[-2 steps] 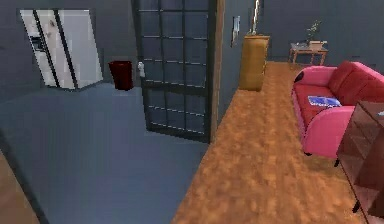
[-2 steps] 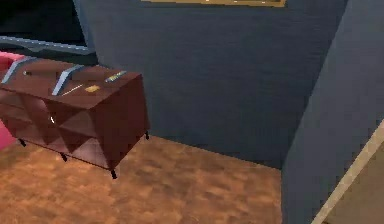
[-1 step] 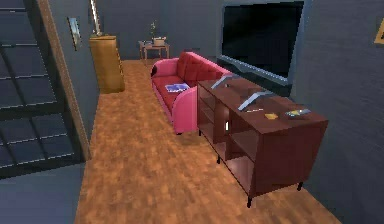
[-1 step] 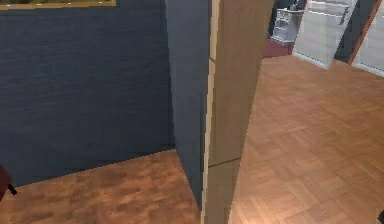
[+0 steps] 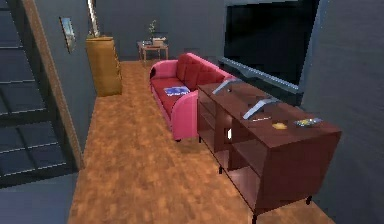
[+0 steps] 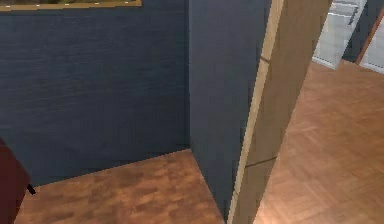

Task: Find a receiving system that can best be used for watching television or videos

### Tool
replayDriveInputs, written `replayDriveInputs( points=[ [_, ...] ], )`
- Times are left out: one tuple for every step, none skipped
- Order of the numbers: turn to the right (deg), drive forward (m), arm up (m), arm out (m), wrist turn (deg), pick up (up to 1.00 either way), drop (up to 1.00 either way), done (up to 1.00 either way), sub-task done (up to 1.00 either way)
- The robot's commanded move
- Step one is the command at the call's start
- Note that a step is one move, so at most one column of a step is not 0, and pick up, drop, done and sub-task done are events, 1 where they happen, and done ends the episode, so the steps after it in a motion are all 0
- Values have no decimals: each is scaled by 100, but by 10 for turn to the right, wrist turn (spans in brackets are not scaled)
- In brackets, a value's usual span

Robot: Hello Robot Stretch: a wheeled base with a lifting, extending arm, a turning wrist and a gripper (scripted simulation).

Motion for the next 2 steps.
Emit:
replayDriveInputs(
  points=[
    [300,0,0,0,0,0,0,0,0],
    [0,45,0,0,0,0,0,0,0]
  ],
)
